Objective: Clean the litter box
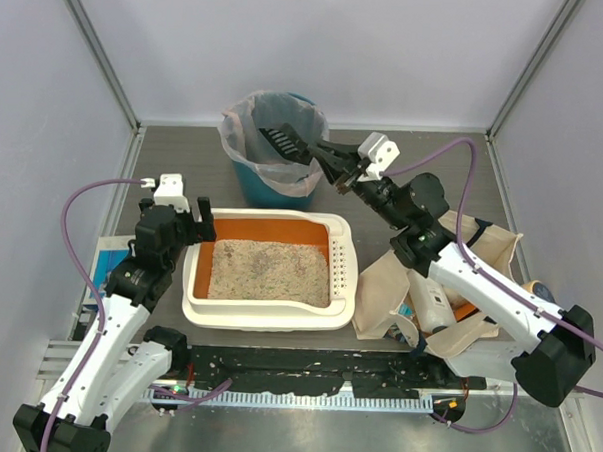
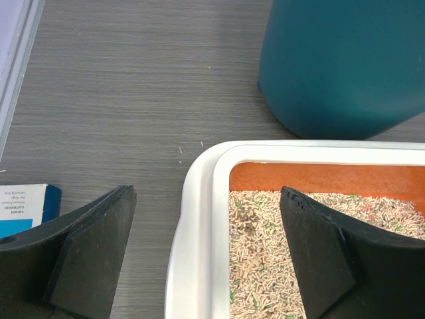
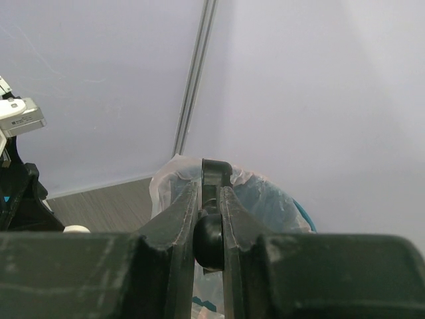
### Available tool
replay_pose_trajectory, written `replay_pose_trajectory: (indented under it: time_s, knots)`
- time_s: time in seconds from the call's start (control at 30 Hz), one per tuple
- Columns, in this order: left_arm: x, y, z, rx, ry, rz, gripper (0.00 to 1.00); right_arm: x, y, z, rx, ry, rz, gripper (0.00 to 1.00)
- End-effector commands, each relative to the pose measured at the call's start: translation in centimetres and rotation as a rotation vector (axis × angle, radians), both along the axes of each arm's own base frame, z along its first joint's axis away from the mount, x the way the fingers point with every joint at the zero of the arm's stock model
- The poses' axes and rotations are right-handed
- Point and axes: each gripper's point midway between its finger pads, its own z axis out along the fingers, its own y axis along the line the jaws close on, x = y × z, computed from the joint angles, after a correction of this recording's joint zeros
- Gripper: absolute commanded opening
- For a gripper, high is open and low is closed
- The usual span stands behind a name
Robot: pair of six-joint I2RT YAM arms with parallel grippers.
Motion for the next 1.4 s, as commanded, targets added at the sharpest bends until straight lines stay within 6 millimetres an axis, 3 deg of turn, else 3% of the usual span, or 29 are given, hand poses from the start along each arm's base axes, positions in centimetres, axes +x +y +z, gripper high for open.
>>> replay_pose_trajectory:
  time_s: [0.0, 0.2, 0.33, 0.5, 0.73, 0.9, 1.0, 1.13, 1.37]
  knots:
    - [0.4, -0.2, 2.1, -0.024, -0.052, 0.001, 0.93, -1.5, -1.3, 2.5, 0.083, -0.105, -0.012, 0.01]
    - [0.5, -0.3, 1.9, -0.022, -0.046, 0.001, 0.93, -1.5, -1.3, 1.1, 0.096, -0.062, -0.010, 0.01]
    - [0.5, -0.3, 1.9, -0.023, -0.045, -0.002, 0.93, -1.5, -1.7, 1.4, 0.113, -0.067, -0.024, 0.01]
    - [0.5, -0.3, 1.9, -0.021, -0.043, -0.003, 0.93, -2.6, -2.4, 4.2, 0.209, -0.092, 0.004, 0.01]
    - [0.5, -0.3, 1.8, -0.022, -0.043, -0.004, 0.90, -5.6, -5.0, 9.2, 0.432, -0.149, 0.072, 0.01]
    - [0.5, -0.4, 1.8, -0.020, -0.041, -0.006, 0.86, -7.2, -6.5, 10.3, 0.535, -0.091, 0.129, 0.01]
    - [0.5, -0.5, 1.8, -0.020, -0.039, -0.012, 0.82, -7.4, -7.5, 9.5, 0.589, 0.001, 0.133, 0.01]
    - [0.7, -0.7, 1.5, -0.021, -0.028, -0.021, 0.77, -7.5, -7.8, 6.6, 0.574, 0.165, 0.124, 0.01]
    - [0.9, -0.7, 0.7, -0.005, 0.004, -0.020, 0.70, -6.9, -8.7, -0.4, 0.540, 0.435, 0.040, 0.01]
